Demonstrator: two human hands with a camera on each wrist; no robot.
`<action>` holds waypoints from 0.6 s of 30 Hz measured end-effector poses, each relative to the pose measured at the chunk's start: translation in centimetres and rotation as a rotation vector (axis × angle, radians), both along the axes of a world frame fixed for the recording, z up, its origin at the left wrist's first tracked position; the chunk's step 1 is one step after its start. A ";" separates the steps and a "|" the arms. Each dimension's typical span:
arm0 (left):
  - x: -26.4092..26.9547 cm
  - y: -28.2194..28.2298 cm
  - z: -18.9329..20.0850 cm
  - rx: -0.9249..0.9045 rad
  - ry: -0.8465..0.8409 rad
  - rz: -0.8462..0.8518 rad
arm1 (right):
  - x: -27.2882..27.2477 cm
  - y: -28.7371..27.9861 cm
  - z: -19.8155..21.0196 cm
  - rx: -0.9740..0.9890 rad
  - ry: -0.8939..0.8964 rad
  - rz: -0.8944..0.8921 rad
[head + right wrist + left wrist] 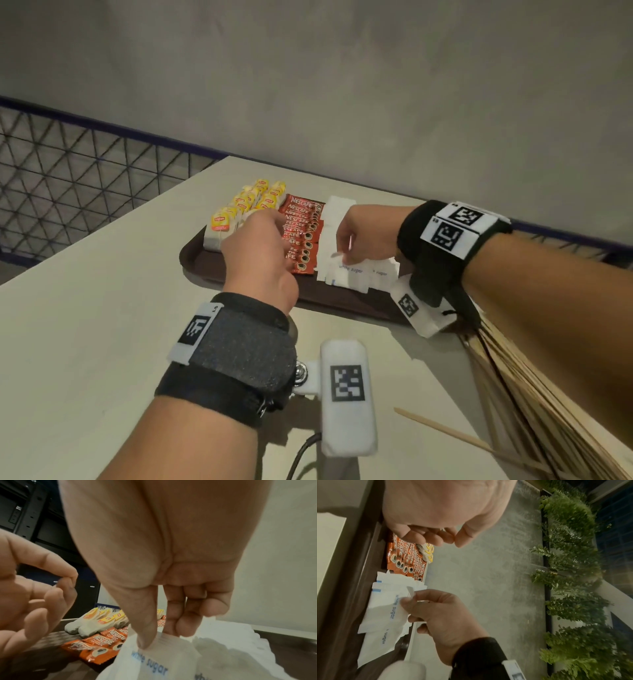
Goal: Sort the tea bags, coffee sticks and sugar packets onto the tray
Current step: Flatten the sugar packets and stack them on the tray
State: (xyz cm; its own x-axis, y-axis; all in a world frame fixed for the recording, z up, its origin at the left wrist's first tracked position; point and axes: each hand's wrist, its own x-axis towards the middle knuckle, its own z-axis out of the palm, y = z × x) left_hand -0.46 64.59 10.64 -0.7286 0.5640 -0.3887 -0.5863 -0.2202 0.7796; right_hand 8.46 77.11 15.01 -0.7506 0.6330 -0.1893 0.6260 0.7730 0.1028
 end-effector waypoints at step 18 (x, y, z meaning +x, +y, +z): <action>0.0 0.1 0.0 -0.006 0.008 0.036 | 1.8 -3.3 -2.6 -0.116 0.061 0.166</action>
